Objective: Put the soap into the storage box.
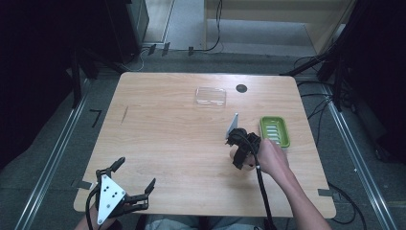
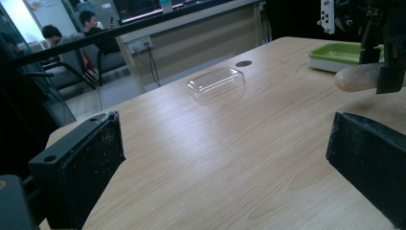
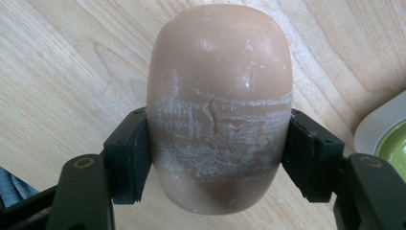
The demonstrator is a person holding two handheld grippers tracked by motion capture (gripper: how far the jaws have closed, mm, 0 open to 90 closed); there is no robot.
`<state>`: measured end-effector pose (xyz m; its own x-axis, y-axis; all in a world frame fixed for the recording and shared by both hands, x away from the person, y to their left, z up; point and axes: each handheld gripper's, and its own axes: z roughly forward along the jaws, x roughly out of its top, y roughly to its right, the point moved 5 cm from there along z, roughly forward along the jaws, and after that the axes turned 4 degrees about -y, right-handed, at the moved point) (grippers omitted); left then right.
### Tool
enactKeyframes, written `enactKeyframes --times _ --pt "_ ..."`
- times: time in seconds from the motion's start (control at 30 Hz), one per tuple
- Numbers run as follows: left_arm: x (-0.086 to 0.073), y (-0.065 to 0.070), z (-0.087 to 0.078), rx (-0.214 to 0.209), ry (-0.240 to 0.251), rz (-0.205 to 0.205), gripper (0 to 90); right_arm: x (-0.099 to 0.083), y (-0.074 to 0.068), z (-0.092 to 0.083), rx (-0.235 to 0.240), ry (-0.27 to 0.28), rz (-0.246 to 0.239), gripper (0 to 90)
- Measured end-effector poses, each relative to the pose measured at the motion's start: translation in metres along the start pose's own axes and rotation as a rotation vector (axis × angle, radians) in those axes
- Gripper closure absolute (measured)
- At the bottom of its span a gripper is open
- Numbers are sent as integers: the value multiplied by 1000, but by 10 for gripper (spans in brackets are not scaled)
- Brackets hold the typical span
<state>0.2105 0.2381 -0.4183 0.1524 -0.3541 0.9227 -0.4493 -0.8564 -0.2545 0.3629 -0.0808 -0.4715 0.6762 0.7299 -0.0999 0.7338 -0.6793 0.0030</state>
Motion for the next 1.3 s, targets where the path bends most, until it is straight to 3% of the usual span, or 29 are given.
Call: enactKeyframes --times 1.3 --pt "0 0 0 -2 -3 4 0 1 32 -27 -4 45 35 337"
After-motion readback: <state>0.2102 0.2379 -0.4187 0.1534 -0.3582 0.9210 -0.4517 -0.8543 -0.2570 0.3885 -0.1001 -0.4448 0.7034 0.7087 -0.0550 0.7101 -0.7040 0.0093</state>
